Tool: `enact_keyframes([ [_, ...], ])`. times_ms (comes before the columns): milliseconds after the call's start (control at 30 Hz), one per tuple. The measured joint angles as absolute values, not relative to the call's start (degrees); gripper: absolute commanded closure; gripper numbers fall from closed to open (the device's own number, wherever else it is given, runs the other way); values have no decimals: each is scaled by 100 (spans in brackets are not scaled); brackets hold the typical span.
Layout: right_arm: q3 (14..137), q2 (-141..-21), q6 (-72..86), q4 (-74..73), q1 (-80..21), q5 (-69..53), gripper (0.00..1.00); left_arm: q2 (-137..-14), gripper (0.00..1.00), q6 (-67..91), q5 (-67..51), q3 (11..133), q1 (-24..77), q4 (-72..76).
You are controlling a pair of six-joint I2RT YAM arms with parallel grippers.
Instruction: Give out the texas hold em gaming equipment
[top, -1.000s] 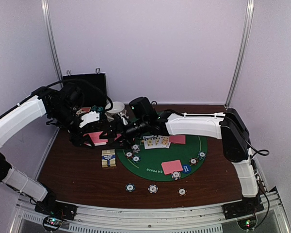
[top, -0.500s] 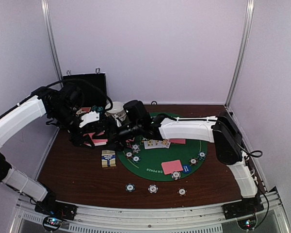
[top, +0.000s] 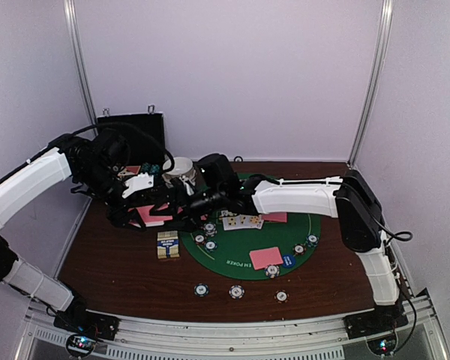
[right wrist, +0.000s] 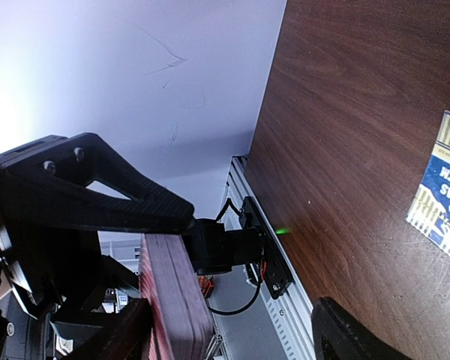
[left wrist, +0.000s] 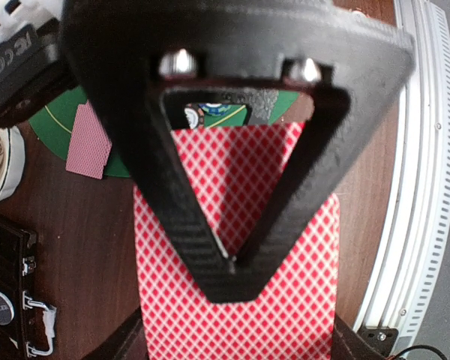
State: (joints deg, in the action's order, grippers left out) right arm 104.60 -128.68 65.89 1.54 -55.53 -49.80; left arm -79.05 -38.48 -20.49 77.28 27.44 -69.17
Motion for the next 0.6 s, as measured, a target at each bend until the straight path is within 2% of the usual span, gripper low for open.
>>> enact_keyframes([
  [367, 10237, -12652, 6493, 106, -5472, -4967, 29, -7905, 100, -3848, -2060, 7728, 2742, -6917],
  [600, 10237, -12436, 6449, -150, -5422, -4952, 51, -7876, 100, -3850, -2056, 7728, 2742, -6917],
])
